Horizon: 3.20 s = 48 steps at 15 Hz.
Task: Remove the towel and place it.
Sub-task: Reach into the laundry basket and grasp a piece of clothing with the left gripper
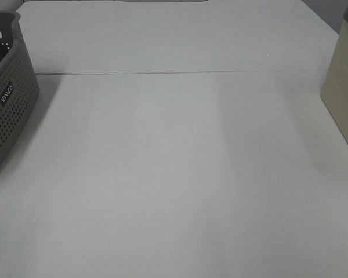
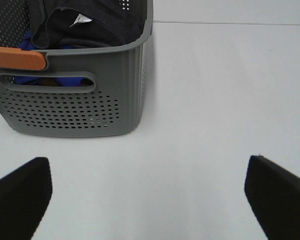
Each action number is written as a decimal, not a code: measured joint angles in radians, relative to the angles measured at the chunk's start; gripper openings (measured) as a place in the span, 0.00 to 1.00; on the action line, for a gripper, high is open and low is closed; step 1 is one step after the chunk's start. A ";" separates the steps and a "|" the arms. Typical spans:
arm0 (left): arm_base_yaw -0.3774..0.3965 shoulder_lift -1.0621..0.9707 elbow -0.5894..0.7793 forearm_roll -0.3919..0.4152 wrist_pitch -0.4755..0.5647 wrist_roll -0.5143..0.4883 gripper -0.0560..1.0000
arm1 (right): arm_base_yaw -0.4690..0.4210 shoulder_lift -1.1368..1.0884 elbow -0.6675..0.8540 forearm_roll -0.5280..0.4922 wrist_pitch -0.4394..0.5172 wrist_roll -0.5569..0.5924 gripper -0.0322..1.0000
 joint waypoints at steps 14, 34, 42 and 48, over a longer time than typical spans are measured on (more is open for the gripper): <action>0.000 0.000 0.000 0.056 0.000 -0.012 0.99 | 0.000 0.000 0.000 0.000 0.000 0.000 0.89; 0.000 0.000 0.000 0.068 0.000 -0.012 0.99 | 0.000 0.000 0.000 0.000 0.000 0.000 0.89; 0.000 0.000 0.000 0.069 0.000 -0.011 0.99 | 0.000 0.000 0.000 0.000 0.000 0.000 0.89; 0.000 0.000 0.000 0.069 0.000 -0.007 0.99 | 0.000 0.000 0.000 0.000 0.000 0.000 0.89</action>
